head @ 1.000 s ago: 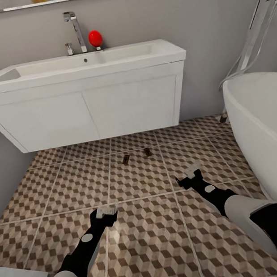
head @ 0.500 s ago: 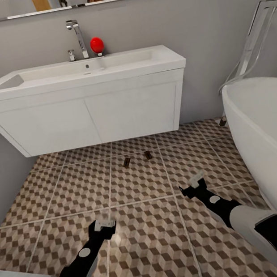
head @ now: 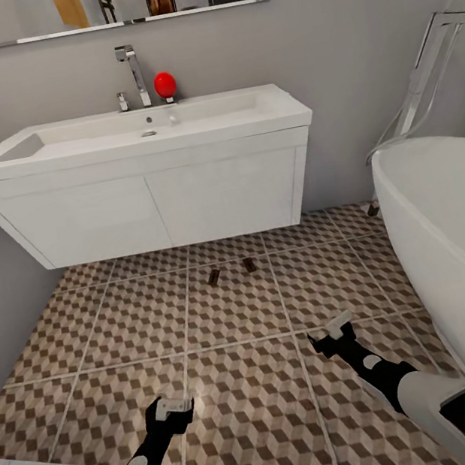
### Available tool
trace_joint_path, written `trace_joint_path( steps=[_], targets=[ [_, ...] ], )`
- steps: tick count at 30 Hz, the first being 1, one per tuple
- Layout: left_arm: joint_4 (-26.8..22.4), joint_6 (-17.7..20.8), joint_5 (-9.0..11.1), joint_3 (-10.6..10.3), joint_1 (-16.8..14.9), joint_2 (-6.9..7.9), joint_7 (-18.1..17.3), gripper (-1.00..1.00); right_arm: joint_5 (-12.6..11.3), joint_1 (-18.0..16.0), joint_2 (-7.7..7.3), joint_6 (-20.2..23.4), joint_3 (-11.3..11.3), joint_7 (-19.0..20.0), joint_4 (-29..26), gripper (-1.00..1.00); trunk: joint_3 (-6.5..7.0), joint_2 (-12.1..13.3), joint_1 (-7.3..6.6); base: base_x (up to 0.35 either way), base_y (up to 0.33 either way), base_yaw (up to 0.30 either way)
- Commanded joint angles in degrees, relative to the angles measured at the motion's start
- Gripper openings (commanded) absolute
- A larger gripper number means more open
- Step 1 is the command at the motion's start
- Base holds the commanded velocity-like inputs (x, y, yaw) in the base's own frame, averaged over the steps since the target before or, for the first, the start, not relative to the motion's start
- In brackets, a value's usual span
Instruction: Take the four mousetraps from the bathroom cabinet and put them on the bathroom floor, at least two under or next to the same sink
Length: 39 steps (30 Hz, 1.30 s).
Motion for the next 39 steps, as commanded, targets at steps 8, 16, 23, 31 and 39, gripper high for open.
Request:
trace_joint_path(
  steps=[8,16,23,31,39],
  targets=[
    [5.6,-6.5,0.4,-0.4,0.0,0.03,0.1,1.0,0.5,2.3,-0.52,-2.5,-0.4,0.1,0.1,1.0,1.4,3.2,-1.77,0.0,0.0,0.0],
    [6.8,-8.8,0.5,-0.4,1.6,0.03,0.1,1.0,0.5,5.0,-1.2,-3.6,-0.4,0.1,0.0,1.0,2.84,6.4,-3.53,0.0,0.0,0.0],
    [7.0,-10.4,0.5,-0.4,3.2,0.03,0.1,1.0,0.5,7.2,-1.62,-6.2,-0.4,0.0,0.1,1.0,4.1,9.2,-5.07,0.0,0.0,0.0],
    [7.0,-13.3,0.5,-0.4,5.2,0.03,0.1,1.0,0.5,10.3,-1.75,-7.8,-0.4,0.0,0.1,1.0,5.53,12.4,-6.82,0.0,0.0,0.0],
    [7.0,-14.4,0.5,-0.4,6.8,0.03,0.1,1.0,0.5,12.1,-1.79,-10.3,-0.4,0.0,0.1,1.0,6.97,15.6,-8.58,0.0,0.0,0.0]
  ],
)
